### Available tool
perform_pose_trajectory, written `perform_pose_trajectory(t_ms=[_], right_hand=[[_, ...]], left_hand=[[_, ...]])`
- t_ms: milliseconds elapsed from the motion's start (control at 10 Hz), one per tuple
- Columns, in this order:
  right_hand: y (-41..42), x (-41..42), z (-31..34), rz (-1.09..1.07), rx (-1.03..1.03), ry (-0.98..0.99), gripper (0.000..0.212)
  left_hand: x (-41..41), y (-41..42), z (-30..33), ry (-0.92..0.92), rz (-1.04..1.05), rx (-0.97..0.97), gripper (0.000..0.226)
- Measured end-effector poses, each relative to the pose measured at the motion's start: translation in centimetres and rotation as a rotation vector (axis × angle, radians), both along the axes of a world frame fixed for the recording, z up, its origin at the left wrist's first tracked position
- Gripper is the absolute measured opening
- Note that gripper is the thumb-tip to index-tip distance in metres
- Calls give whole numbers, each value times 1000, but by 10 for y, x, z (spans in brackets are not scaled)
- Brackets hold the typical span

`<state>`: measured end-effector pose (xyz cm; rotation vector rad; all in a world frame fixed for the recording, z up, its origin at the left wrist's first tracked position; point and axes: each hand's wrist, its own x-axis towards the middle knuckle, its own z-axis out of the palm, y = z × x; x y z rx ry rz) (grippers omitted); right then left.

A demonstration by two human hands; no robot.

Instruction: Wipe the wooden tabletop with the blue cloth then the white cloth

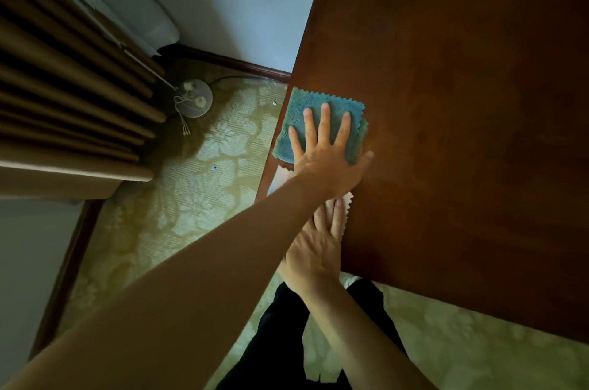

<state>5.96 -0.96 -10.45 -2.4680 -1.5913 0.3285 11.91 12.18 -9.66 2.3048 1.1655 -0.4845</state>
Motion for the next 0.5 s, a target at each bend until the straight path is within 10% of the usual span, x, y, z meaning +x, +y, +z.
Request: perform_pose_trajectory(t_ms=[300,500], right_hand=[[-1,19,17,96,102,188,24],[8,68,77,-451,348,497,45]], left_hand=[[-28,16,46,-215,-34,9,48],[-35,10,98,-502,87,74,36]])
